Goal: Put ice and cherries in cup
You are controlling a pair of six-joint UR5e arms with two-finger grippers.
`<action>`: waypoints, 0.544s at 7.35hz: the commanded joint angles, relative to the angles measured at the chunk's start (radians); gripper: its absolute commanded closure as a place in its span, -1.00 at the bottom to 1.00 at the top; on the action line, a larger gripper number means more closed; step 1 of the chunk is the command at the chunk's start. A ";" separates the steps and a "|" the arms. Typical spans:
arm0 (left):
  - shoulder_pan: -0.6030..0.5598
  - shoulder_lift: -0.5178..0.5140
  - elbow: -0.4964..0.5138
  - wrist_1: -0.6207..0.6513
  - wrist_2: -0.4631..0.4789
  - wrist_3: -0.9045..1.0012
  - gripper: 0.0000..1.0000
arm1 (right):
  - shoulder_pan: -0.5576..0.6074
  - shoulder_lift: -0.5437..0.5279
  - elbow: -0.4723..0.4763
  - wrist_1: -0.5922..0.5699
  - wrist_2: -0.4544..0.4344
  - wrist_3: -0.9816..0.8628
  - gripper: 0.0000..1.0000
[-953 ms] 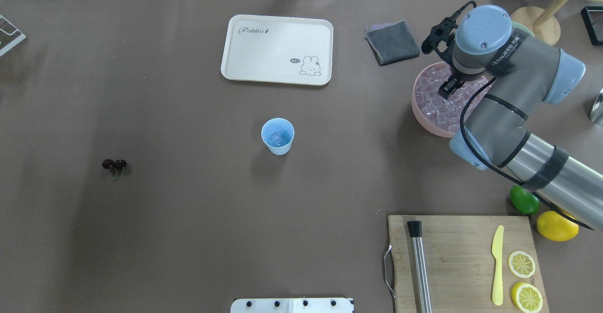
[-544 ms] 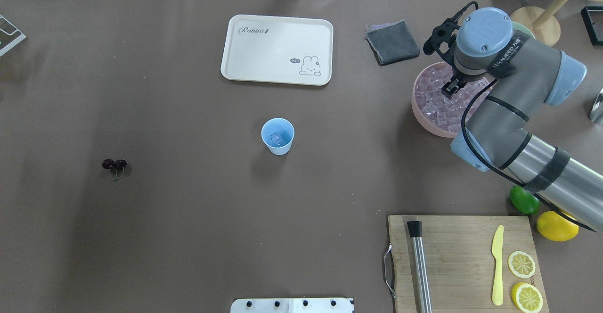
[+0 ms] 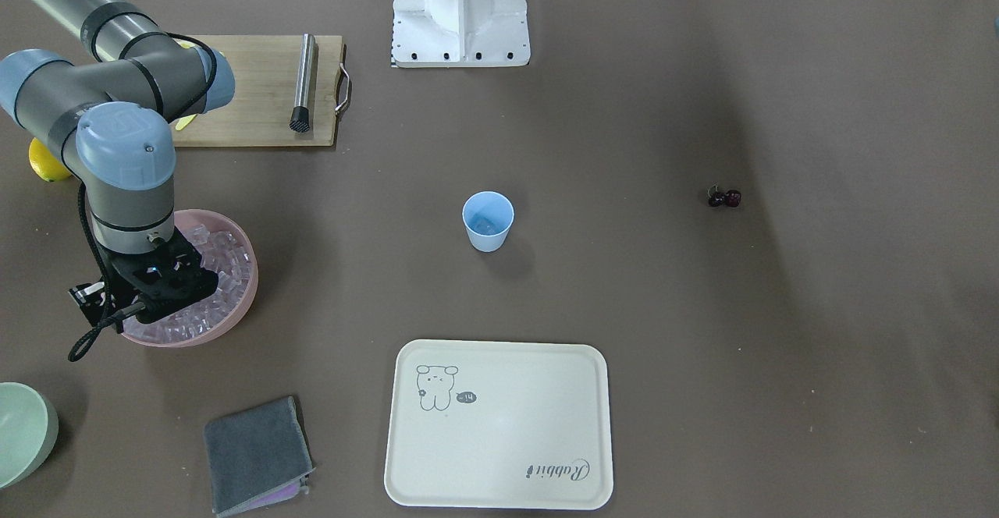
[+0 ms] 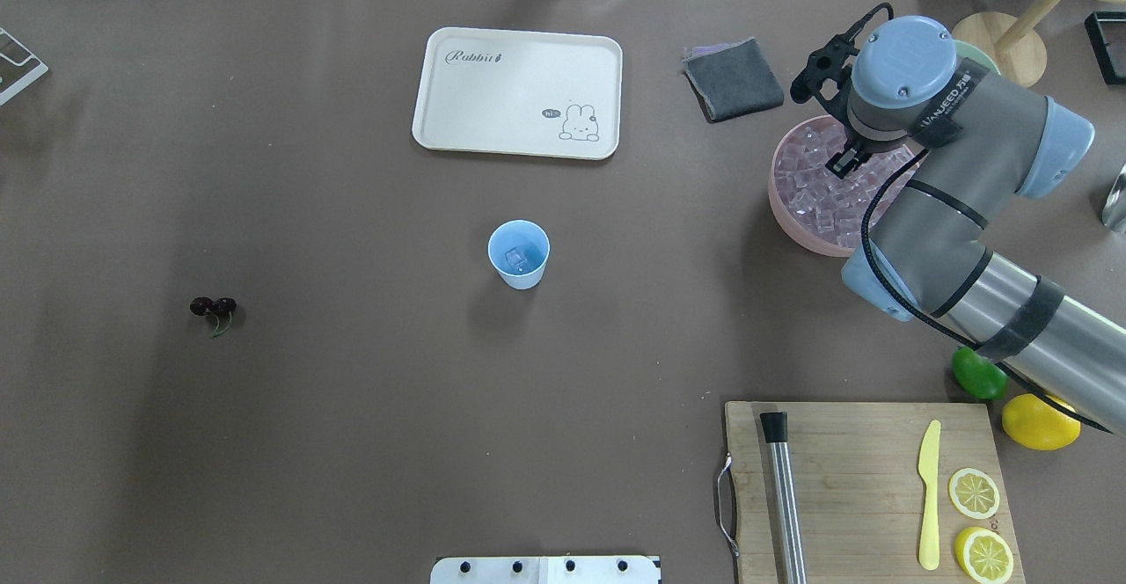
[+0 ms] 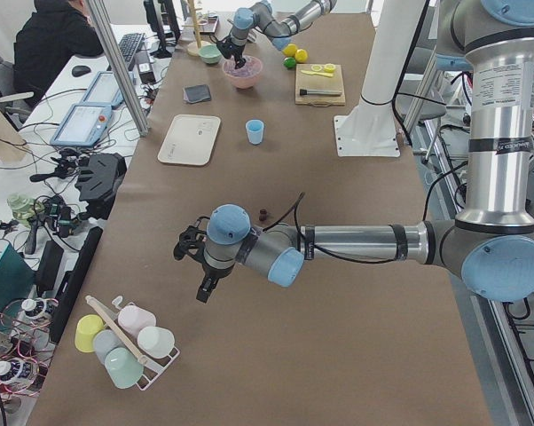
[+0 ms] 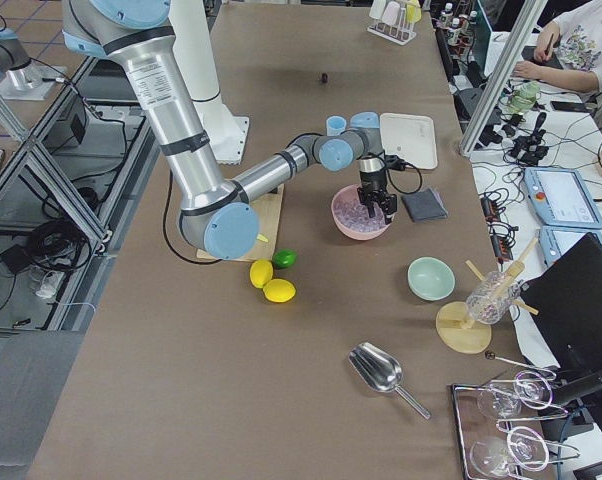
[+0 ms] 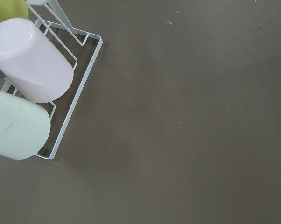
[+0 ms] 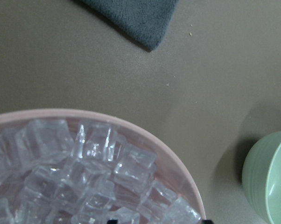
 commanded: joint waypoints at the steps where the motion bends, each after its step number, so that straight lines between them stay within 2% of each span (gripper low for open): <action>1: 0.000 -0.002 0.002 0.000 0.000 0.000 -0.95 | 0.000 0.000 -0.003 0.000 0.000 0.001 -0.07; 4: 0.000 -0.002 0.010 0.000 0.000 0.002 -0.95 | 0.000 -0.003 -0.001 0.000 0.000 0.001 -0.01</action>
